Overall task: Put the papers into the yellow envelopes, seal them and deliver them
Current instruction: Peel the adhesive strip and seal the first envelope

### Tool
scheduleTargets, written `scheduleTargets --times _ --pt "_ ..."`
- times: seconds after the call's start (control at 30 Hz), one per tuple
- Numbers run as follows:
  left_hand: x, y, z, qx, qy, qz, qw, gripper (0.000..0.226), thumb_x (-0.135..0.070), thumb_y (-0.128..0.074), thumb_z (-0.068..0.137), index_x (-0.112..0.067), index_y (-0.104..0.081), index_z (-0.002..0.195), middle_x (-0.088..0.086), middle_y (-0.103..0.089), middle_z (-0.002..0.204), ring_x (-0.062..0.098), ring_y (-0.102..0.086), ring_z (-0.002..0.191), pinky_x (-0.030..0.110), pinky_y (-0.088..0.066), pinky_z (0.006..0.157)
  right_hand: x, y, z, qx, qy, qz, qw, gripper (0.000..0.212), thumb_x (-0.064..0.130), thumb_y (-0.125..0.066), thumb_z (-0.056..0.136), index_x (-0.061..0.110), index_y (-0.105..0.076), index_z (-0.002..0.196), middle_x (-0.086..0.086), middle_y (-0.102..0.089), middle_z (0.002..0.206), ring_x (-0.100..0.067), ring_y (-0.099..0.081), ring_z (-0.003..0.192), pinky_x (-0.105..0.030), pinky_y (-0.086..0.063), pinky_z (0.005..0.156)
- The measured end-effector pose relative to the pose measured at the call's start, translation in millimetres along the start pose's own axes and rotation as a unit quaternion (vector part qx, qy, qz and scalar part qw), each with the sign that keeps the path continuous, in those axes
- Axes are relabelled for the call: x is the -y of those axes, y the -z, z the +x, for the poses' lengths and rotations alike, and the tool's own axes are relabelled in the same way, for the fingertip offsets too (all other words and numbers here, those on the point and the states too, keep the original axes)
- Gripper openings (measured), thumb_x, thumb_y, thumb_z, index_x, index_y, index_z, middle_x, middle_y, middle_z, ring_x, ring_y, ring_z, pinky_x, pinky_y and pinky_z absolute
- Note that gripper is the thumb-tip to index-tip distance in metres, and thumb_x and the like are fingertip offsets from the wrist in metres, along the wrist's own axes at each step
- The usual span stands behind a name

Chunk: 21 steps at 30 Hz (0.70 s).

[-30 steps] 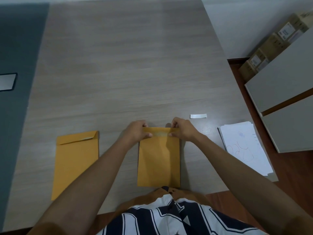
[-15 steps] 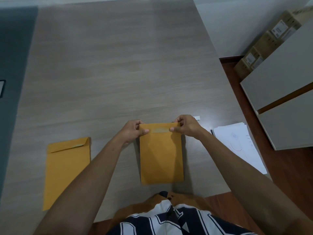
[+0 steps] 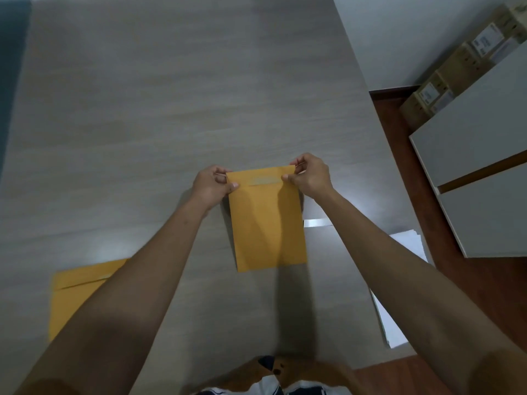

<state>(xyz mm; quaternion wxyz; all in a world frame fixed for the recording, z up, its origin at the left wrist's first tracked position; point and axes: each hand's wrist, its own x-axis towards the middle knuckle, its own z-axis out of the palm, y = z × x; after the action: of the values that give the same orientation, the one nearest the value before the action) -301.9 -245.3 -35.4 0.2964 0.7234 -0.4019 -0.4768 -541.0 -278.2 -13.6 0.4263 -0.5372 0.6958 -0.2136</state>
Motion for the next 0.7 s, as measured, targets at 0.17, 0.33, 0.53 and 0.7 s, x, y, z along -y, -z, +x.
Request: scheduleTargets --times 0.17,0.33,0.53,0.7 --pt "-20 -10 46 -0.056 -0.019 0.055 0.997 0.036 -0.004 -0.081 0.075 -0.006 -0.067 0.108 -0.005 -0.053 0.065 0.01 -0.054 0.07 0.027 -0.05 0.082 13 -7 49 -0.034 -0.018 -0.001 0.999 0.037 0.017 -0.084 0.073 0.01 -0.064 0.103 0.0 -0.058 0.086 -0.012 -0.055 0.08 -0.02 -0.045 0.069" --pt "-35 -20 75 -0.078 -0.023 0.09 0.993 0.037 -0.008 -0.078 0.08 -0.008 -0.066 0.114 0.0 -0.062 0.083 0.016 -0.059 0.084 0.028 -0.051 0.084 19 -15 84 -0.071 -0.002 -0.004 0.997 0.039 0.018 -0.085 0.072 0.011 -0.064 0.104 0.002 -0.058 0.085 -0.013 -0.056 0.083 -0.024 -0.048 0.076" --pt "-32 -20 84 -0.059 -0.092 0.195 0.975 0.05 -0.007 -0.077 0.08 -0.008 -0.061 0.127 0.011 -0.054 0.124 0.022 -0.058 0.11 0.034 -0.049 0.099 10 -20 92 -0.079 0.056 -0.113 0.989 0.034 0.015 -0.076 0.079 0.014 -0.061 0.11 -0.005 -0.058 0.111 -0.017 -0.054 0.1 -0.023 -0.044 0.08" --pt "-19 -16 64 -0.025 -0.256 0.311 0.915 0.048 -0.011 -0.078 0.079 -0.009 -0.063 0.125 0.01 -0.055 0.118 0.026 -0.05 0.111 0.038 -0.046 0.095 -3 -26 76 -0.058 0.232 -0.25 0.938 0.024 0.014 -0.066 0.085 0.012 -0.068 0.109 -0.007 -0.061 0.109 -0.025 -0.051 0.104 -0.032 -0.045 0.085"
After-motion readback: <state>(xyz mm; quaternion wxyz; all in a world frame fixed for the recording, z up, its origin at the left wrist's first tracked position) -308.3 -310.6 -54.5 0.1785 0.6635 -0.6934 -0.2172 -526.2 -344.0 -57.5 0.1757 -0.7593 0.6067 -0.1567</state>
